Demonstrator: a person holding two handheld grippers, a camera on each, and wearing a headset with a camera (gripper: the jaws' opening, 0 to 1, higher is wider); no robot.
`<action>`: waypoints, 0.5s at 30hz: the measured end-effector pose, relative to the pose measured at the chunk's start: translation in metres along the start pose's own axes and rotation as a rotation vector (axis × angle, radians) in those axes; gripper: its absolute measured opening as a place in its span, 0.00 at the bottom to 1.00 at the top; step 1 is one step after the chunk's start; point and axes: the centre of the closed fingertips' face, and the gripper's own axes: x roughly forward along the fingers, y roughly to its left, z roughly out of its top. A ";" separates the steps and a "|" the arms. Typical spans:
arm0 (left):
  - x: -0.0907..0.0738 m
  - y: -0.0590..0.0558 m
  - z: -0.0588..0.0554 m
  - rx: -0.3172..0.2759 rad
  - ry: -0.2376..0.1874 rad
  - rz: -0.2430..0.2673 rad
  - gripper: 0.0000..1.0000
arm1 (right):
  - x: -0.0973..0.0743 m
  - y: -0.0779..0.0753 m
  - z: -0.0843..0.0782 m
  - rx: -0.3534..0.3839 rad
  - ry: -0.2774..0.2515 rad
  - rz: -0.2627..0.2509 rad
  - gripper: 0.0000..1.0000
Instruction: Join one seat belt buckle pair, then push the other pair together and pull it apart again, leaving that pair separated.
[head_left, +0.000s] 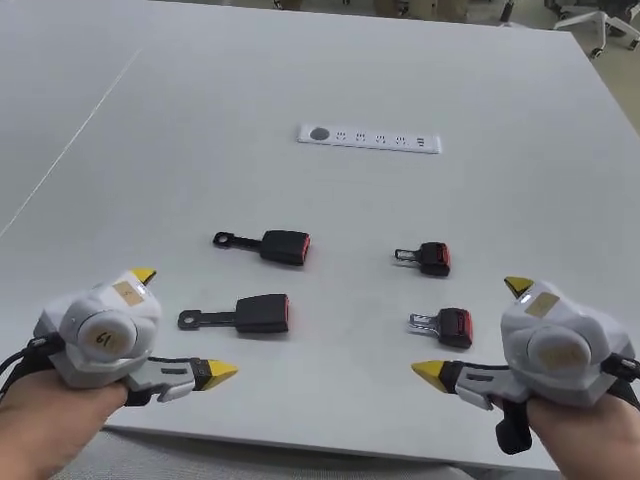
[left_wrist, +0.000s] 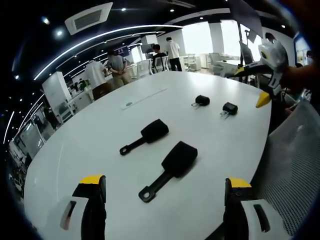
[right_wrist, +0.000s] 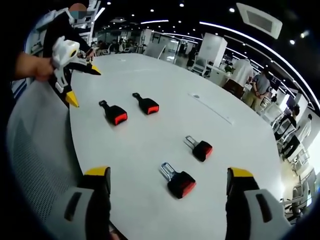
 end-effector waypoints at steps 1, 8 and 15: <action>0.000 0.000 0.000 0.002 0.002 -0.001 1.00 | 0.000 0.000 -0.001 0.001 0.002 -0.004 0.99; 0.000 -0.002 0.001 -0.003 -0.002 -0.009 1.00 | 0.000 0.000 -0.001 0.002 -0.001 -0.008 1.00; 0.001 -0.004 0.000 0.008 0.003 -0.020 1.00 | -0.003 -0.001 -0.001 -0.012 0.000 -0.006 0.96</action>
